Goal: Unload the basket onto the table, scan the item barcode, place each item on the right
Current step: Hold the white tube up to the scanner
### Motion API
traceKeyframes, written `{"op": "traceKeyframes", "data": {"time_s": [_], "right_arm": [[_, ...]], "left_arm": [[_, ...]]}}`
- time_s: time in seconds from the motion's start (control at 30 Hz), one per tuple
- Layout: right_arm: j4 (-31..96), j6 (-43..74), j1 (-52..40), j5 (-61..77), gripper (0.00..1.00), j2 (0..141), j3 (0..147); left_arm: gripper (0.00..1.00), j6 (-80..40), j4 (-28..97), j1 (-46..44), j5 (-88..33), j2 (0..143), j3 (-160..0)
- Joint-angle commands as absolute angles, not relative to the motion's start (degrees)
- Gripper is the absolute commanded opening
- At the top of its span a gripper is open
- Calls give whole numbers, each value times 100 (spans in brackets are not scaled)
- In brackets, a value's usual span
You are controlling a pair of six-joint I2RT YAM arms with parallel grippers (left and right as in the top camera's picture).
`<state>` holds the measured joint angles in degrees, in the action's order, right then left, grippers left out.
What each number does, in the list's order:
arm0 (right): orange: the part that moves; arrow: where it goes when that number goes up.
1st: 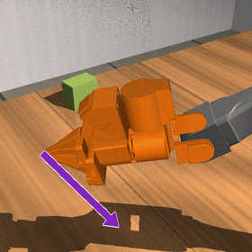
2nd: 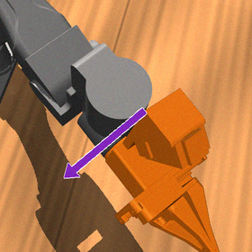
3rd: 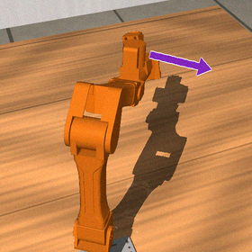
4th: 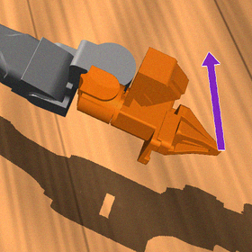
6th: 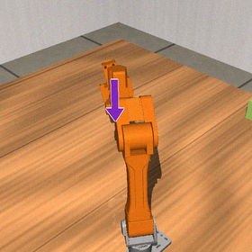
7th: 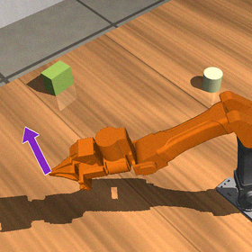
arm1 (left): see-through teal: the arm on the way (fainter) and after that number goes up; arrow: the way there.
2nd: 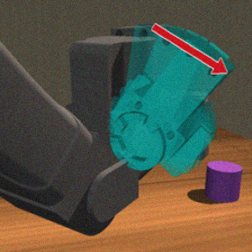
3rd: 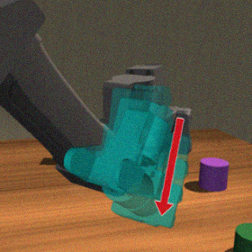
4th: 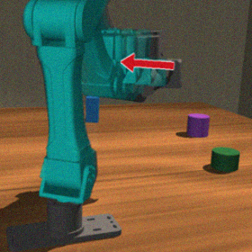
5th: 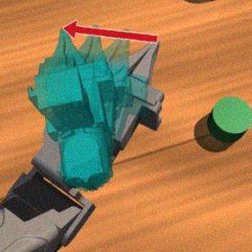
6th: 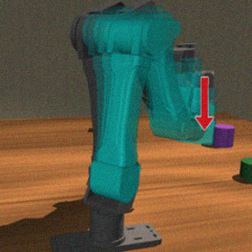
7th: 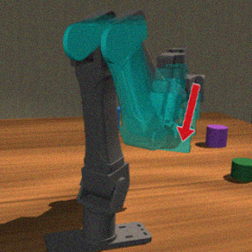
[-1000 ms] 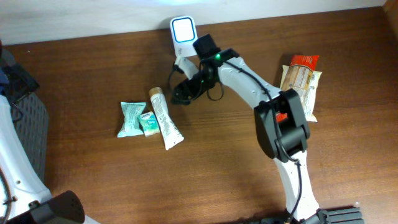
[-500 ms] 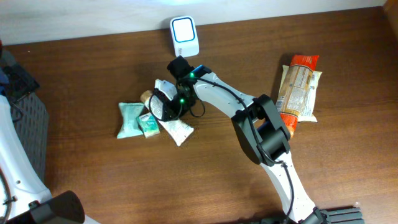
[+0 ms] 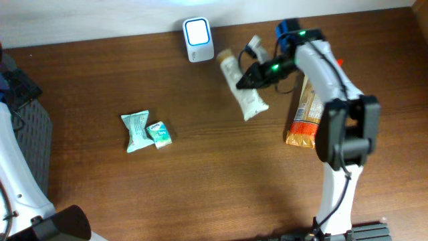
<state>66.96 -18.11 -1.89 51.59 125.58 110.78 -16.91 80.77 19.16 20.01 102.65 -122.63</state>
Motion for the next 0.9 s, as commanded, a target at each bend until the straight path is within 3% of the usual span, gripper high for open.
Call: {"op": "traceKeyframes", "data": {"time_s": [0.0,0.17,0.33,0.4,0.53,0.73,0.87], "right_arm": [[6716,-2121,-19,6296,4,11504,11257],[6753,-2121,1,6298,4,10447,11257],[6707,-2078,-169,6136,4,10457,11240],[6114,-637,-499,4558,4,10462,11264],[5476,58,-1341,2357,4,10534,11889],[5778,126,-1660,1221,4,12105,14348],[5172,-447,-1848,117,4,12781,14628]], "left_arm": [[99,-1706,8068,1929,2038,10241,-12309],[99,-1708,8066,1929,2038,10241,-12309],[99,-1706,8068,1929,2038,10241,-12311],[99,-1708,8068,1929,2038,10241,-12309],[99,-1706,8068,1929,2038,10241,-12309],[99,-1708,8068,1929,2038,10241,-12309],[99,-1708,8066,1929,2038,10241,-12309]]}}
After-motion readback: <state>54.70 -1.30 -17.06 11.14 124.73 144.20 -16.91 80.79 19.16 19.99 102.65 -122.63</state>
